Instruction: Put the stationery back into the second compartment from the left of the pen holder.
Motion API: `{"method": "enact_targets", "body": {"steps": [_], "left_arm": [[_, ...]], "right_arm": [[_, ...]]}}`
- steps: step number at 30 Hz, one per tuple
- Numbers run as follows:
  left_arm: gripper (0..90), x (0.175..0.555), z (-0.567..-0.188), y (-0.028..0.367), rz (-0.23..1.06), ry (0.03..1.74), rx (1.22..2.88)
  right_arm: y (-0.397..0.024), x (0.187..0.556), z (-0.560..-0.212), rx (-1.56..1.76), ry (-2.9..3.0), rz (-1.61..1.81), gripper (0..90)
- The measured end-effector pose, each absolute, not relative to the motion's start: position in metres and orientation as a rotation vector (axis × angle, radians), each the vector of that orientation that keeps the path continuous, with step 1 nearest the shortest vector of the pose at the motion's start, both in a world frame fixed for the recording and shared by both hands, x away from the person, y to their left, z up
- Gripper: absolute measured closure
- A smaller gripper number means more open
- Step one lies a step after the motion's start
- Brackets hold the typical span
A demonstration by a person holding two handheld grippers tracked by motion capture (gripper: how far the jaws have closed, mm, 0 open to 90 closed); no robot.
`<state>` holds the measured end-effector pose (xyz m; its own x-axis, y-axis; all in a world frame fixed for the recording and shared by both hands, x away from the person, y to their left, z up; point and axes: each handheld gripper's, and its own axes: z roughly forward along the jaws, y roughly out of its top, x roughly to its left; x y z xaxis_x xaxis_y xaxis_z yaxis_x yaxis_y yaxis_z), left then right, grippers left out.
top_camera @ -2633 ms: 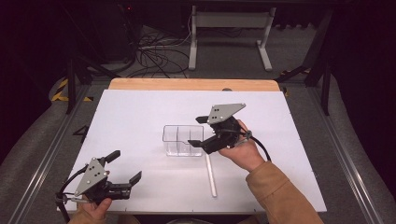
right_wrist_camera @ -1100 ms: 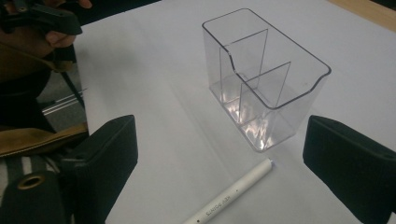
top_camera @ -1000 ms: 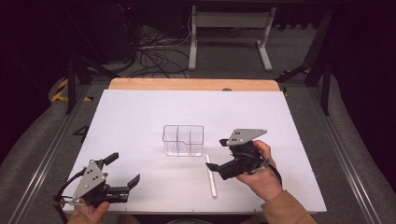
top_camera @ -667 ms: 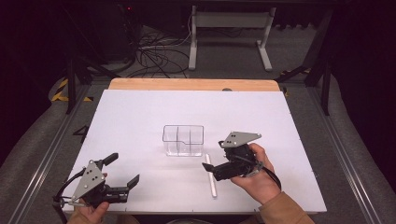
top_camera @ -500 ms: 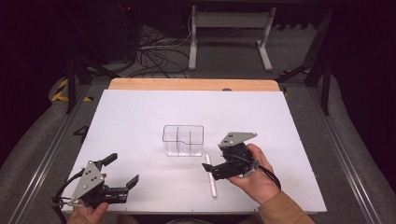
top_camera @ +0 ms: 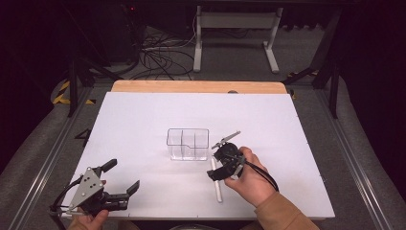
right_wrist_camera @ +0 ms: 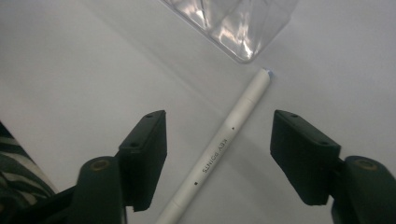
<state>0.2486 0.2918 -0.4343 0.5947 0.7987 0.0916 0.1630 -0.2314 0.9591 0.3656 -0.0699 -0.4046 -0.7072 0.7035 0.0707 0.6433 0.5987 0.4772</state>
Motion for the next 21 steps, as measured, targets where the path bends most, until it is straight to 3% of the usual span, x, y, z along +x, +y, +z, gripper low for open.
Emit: {"method": "enact_targets", "body": {"steps": [4,21], "left_arm": [[3.8,0.249,-0.434,0.292,0.731,0.790,1.736],[3.8,0.250,-0.434,0.290,0.726,0.783,1.734]], "right_arm": [[-0.064,0.371,-0.411,1.233,2.690,0.637,45.6],[-0.045,0.375,-0.427,1.420,2.599,0.507,56.2]]}}
